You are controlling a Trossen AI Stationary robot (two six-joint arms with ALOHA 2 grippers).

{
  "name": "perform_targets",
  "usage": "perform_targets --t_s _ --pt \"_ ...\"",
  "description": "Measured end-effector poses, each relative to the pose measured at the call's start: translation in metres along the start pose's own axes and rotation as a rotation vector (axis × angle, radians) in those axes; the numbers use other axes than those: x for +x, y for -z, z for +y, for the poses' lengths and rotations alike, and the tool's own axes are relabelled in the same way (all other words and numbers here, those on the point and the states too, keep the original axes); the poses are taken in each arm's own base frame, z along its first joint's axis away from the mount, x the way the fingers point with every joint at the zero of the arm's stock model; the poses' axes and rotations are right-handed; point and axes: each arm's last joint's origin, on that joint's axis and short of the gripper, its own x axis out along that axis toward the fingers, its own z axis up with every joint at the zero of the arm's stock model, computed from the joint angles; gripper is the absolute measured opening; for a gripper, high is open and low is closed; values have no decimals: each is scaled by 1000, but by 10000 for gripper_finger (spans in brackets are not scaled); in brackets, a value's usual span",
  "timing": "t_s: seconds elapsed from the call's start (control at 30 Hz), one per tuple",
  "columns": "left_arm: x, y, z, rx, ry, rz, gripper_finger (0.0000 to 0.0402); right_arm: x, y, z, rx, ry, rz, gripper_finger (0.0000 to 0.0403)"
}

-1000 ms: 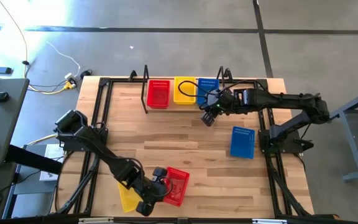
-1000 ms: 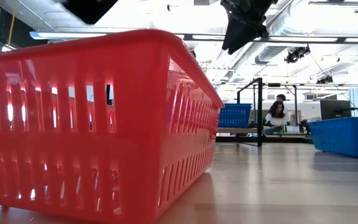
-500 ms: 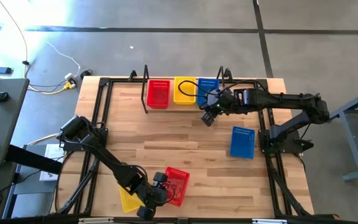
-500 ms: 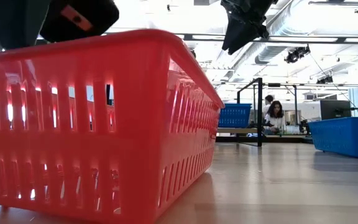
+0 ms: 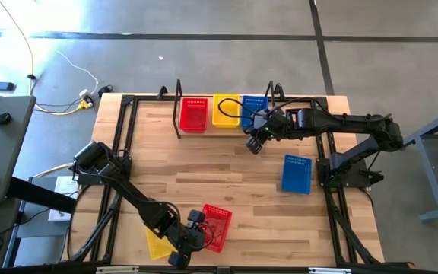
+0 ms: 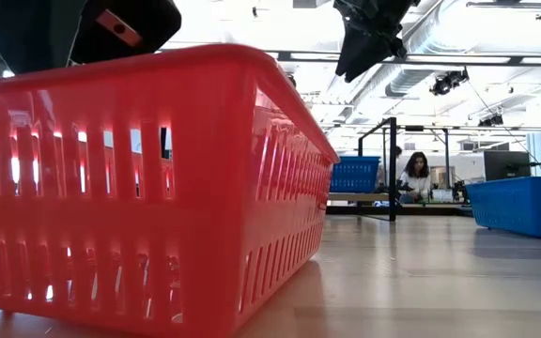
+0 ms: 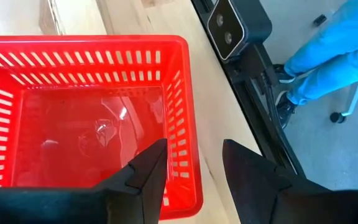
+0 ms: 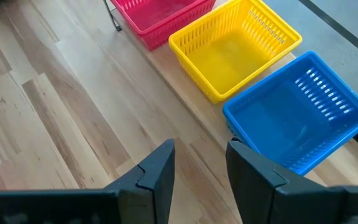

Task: Stack baskets on shelf by color
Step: Stack the red bin on top of the red bin

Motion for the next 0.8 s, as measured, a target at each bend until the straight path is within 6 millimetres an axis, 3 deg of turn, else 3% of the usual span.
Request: perform_targets --t_s 0.37,0.47,0.67,0.8 --pt "21 10 1 -35 -36 50 140 0 0 0 0 0 0 130" --pt "22 10 2 -36 -39 48 116 0 0 0 0 0 0 130" --pt "22 10 2 -27 -43 47 18 0 0 0 0 0 0 130" --pt "22 9 3 -14 -47 45 15 0 0 0 0 0 0 130"
